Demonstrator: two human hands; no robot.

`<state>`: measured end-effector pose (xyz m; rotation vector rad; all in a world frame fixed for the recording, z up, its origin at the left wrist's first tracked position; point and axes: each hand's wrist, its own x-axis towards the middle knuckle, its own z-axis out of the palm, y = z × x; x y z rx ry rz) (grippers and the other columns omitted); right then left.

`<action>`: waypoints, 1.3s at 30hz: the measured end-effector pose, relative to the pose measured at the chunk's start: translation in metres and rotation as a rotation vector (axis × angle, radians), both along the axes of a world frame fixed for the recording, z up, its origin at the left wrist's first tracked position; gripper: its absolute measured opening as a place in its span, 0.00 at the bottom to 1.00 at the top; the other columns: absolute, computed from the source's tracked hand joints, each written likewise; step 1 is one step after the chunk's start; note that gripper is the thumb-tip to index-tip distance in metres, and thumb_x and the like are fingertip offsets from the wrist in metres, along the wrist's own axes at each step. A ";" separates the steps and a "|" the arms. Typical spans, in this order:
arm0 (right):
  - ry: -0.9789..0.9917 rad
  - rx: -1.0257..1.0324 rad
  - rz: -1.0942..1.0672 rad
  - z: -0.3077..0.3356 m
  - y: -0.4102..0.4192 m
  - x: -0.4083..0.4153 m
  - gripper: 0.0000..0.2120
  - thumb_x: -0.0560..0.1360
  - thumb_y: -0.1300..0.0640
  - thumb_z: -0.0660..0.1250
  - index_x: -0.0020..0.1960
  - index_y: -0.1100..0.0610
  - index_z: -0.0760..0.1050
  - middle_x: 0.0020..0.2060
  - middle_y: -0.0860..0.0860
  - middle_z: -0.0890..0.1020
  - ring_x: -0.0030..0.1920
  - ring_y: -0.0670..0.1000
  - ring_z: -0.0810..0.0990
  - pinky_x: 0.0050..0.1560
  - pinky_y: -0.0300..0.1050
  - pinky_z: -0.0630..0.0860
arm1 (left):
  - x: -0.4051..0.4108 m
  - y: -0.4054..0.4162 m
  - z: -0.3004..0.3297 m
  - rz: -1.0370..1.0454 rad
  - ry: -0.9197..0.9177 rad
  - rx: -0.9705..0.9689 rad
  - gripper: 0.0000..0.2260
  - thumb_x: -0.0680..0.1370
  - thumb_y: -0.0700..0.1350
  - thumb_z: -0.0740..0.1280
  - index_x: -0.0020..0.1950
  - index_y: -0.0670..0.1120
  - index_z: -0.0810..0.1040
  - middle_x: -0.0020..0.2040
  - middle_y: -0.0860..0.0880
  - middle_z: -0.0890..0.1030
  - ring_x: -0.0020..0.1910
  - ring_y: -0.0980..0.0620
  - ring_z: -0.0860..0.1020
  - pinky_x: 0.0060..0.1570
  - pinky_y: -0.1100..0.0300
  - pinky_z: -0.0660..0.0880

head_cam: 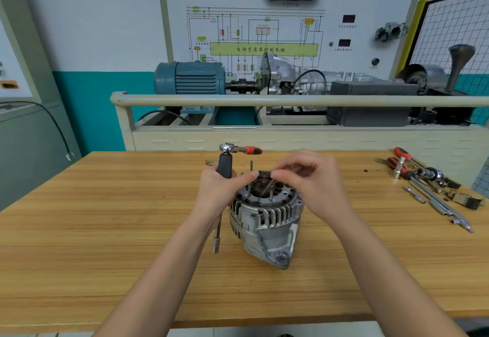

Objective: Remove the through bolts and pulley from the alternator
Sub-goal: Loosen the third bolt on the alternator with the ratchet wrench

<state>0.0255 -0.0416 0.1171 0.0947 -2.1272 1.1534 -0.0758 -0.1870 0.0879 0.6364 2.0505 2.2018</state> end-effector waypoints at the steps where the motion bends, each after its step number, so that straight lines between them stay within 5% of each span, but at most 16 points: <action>1: 0.007 -0.063 -0.038 0.002 0.008 0.002 0.09 0.67 0.59 0.76 0.37 0.45 0.81 0.35 0.43 0.82 0.37 0.43 0.79 0.41 0.38 0.76 | 0.001 0.002 0.003 0.013 0.016 -0.017 0.19 0.68 0.42 0.78 0.31 0.44 0.67 0.20 0.55 0.68 0.18 0.59 0.66 0.21 0.68 0.64; 9: -0.049 -0.389 -0.336 -0.033 0.088 0.013 0.04 0.68 0.61 0.77 0.39 0.56 0.82 0.26 0.46 0.81 0.28 0.43 0.78 0.30 0.35 0.75 | 0.007 0.027 0.037 -0.049 0.078 -0.125 0.13 0.73 0.40 0.71 0.36 0.45 0.67 0.27 0.50 0.65 0.25 0.53 0.63 0.27 0.62 0.62; 15: -0.330 -0.373 -0.681 -0.102 0.131 -0.003 0.06 0.70 0.58 0.76 0.37 0.54 0.80 0.34 0.50 0.83 0.40 0.48 0.82 0.42 0.44 0.78 | 0.017 0.051 0.055 -0.347 -0.046 0.018 0.14 0.74 0.35 0.65 0.33 0.47 0.64 0.24 0.51 0.65 0.22 0.54 0.61 0.21 0.64 0.58; 18: -0.359 -0.332 -0.776 -0.123 0.140 -0.007 0.08 0.70 0.58 0.76 0.36 0.52 0.78 0.34 0.47 0.82 0.41 0.49 0.82 0.36 0.38 0.73 | 0.017 0.067 0.058 -0.430 -0.111 0.033 0.14 0.74 0.35 0.64 0.32 0.47 0.64 0.24 0.51 0.65 0.21 0.54 0.62 0.21 0.64 0.58; 25: -0.521 -0.189 -0.772 -0.145 0.140 -0.010 0.04 0.70 0.55 0.75 0.44 0.53 0.83 0.41 0.51 0.84 0.46 0.52 0.81 0.48 0.48 0.78 | 0.012 0.089 0.049 -0.453 -0.154 -0.016 0.13 0.75 0.37 0.63 0.33 0.47 0.65 0.25 0.51 0.66 0.22 0.54 0.63 0.22 0.64 0.59; 35: -0.571 -0.056 -0.700 -0.142 0.136 -0.012 0.07 0.74 0.54 0.72 0.50 0.53 0.84 0.47 0.51 0.85 0.50 0.52 0.81 0.52 0.46 0.77 | 0.007 0.072 0.054 -0.399 -0.208 0.116 0.13 0.75 0.37 0.63 0.34 0.48 0.63 0.25 0.52 0.65 0.21 0.55 0.62 0.21 0.65 0.60; 39: -0.503 -0.060 -0.685 -0.123 0.126 -0.011 0.09 0.76 0.54 0.70 0.53 0.55 0.83 0.48 0.50 0.84 0.49 0.50 0.80 0.51 0.42 0.76 | 0.005 0.058 0.054 -0.260 -0.106 0.028 0.11 0.74 0.36 0.65 0.36 0.46 0.66 0.25 0.52 0.67 0.23 0.55 0.64 0.22 0.65 0.62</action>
